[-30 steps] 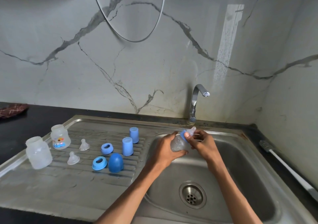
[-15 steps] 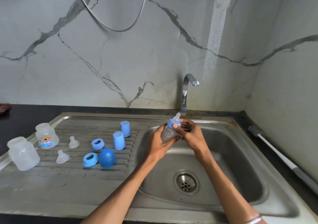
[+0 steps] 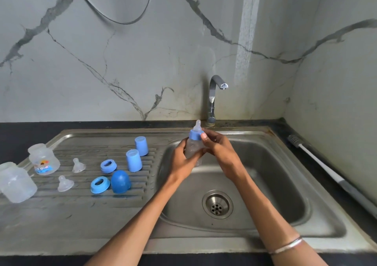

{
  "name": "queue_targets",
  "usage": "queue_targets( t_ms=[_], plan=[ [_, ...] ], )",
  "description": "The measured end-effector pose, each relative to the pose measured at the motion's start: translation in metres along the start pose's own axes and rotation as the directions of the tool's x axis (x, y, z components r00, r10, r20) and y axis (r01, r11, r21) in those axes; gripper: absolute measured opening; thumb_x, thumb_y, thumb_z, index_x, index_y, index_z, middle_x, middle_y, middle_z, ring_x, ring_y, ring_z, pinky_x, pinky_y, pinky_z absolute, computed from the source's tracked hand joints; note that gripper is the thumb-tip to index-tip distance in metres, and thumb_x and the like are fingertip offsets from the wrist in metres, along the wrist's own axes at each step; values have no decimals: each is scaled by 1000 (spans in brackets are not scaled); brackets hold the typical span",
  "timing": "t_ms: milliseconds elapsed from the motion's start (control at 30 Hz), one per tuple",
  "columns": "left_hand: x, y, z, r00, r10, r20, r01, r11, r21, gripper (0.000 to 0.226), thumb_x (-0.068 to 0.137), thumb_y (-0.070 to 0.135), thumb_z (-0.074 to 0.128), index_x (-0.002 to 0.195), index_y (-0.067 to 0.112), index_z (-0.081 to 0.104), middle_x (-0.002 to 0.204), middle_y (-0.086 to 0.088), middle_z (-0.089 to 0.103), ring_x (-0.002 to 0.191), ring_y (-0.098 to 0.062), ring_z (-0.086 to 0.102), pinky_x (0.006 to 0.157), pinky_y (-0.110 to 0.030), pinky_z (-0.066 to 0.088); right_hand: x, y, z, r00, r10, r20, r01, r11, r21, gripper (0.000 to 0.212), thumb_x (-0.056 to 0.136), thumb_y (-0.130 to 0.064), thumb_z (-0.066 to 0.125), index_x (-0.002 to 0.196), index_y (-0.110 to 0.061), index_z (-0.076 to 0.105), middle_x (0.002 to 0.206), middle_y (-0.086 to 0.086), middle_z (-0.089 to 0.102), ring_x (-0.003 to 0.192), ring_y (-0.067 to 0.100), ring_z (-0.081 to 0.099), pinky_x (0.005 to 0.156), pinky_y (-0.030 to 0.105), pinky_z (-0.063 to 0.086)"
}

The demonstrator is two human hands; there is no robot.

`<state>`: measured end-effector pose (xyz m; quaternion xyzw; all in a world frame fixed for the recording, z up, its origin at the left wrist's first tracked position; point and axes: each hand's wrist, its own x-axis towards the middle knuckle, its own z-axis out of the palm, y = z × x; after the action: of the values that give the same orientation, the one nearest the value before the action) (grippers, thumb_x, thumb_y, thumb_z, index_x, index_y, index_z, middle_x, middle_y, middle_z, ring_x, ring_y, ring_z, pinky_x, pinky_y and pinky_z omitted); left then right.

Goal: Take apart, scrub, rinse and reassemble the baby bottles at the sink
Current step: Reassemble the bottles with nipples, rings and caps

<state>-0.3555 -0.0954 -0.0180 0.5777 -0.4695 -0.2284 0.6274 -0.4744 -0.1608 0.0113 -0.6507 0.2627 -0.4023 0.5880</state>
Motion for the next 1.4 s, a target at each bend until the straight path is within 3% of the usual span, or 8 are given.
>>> queue_targets(
  t_ms=[200,367,500,667,833,1033,1233,1400],
  plan=[
    [-2,0,-4,999,34,31,-36,998,57,35,81,15,82,111,8,67,93,-4,74,75,1,66,67,-14,49,-2,1,-1,986,48,-158,-48,999,5,25,92,-21,71,115,-12,67,103,3,74,87,3,67,80,22,48],
    [0,0,-8,998,37,57,-39,998,47,36,81,19,83,113,11,68,97,-4,75,84,-9,69,76,-27,55,0,3,-7,996,56,-68,-60,997,-52,43,93,-30,69,134,-24,60,121,-3,68,107,10,67,87,26,52],
    [-2,3,-8,993,64,103,-72,994,77,37,82,25,82,115,16,67,95,-2,76,84,-18,72,76,-39,58,-1,-3,0,993,-17,-120,4,994,-114,19,90,-24,72,108,-21,72,102,-1,76,93,9,71,75,21,51],
    [2,-6,-13,993,72,91,-94,963,254,46,76,55,77,117,40,63,91,11,74,80,-10,72,72,-43,59,-2,3,4,981,21,-192,-41,994,-97,36,83,-32,79,112,-14,67,101,-1,75,93,10,71,71,17,50],
    [9,-6,-18,984,89,153,-118,973,199,54,73,55,78,119,29,65,103,6,75,95,-15,71,83,-48,57,-6,-5,6,999,5,-48,-4,1000,4,31,91,-23,71,120,-11,67,107,5,75,98,16,72,80,23,55],
    [4,5,-24,983,178,37,-182,952,245,51,75,44,79,122,34,63,93,9,75,81,-9,71,72,-36,59,-2,-9,22,984,-90,-151,76,992,-96,35,83,-36,77,115,-20,72,105,-3,76,100,13,72,87,32,55],
    [27,24,-71,958,192,-212,-181,981,71,38,77,26,86,109,19,68,87,8,74,78,-2,68,70,-22,54,31,-16,70,997,75,0,-73,975,208,62,95,-66,35,129,-23,63,118,-2,72,110,14,67,91,30,52],
    [42,22,-124,915,222,-336,-177,971,160,46,73,24,88,113,17,66,90,13,71,77,2,65,71,-18,51,71,20,126,992,10,124,43,908,-417,37,91,1,55,127,-8,62,117,7,68,93,13,63,78,27,47]
  ],
)
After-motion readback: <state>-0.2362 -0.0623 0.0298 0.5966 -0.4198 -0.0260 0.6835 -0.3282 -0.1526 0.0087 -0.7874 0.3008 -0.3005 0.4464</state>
